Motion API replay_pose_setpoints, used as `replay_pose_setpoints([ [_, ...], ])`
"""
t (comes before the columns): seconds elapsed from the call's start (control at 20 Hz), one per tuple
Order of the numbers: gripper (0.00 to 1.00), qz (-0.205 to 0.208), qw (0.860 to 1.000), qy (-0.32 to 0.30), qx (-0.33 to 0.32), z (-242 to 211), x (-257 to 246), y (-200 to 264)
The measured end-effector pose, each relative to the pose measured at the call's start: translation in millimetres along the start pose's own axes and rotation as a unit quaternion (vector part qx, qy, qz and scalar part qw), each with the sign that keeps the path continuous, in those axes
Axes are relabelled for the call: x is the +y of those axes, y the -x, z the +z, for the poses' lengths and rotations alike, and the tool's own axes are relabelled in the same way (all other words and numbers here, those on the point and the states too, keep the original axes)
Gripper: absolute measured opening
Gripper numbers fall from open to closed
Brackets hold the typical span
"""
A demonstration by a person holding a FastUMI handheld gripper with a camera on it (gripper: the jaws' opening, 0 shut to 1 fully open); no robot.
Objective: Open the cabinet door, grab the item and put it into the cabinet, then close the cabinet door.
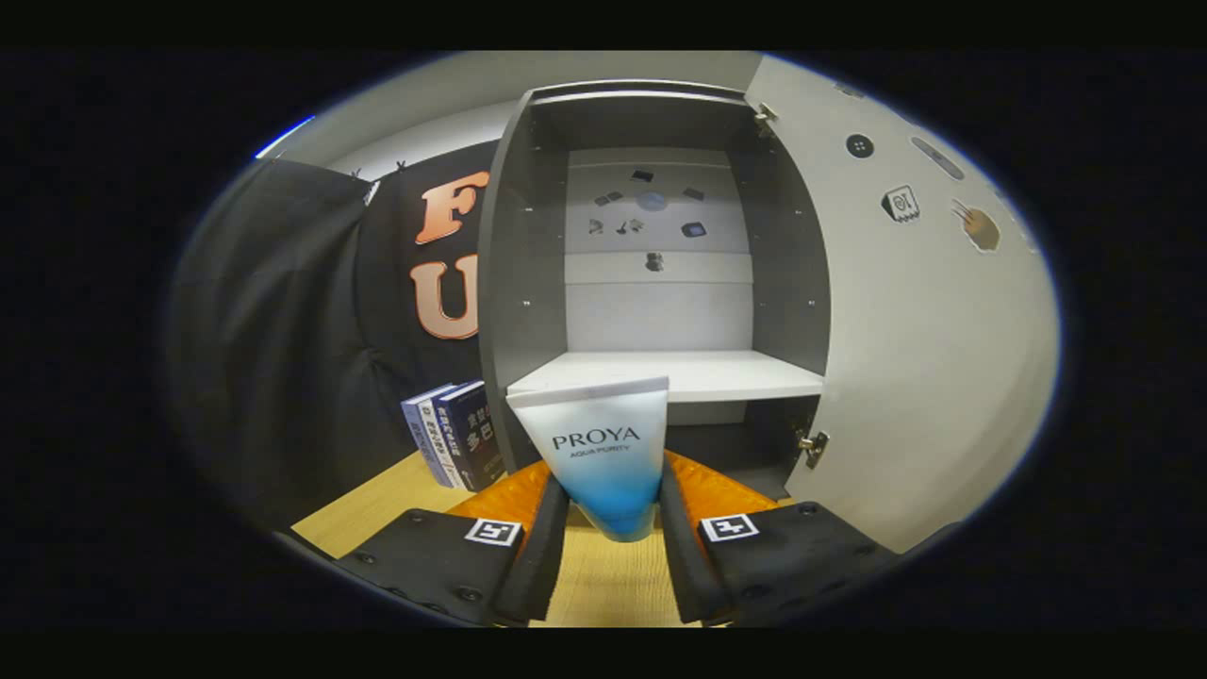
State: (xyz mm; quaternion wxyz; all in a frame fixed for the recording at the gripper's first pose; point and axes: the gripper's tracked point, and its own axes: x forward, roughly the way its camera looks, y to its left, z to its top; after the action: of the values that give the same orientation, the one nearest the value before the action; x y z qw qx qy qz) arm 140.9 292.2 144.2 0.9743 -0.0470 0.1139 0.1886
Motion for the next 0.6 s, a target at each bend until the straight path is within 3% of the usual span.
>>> replay_pose_setpoints([
  [0.25,0.56,-0.018,1.000,0.020,-0.016,46.9,-4.8,-22.3],
  [0.6,0.56,-0.036,0.999,0.001,-0.015,93.1,-25.0,-79.6],
])
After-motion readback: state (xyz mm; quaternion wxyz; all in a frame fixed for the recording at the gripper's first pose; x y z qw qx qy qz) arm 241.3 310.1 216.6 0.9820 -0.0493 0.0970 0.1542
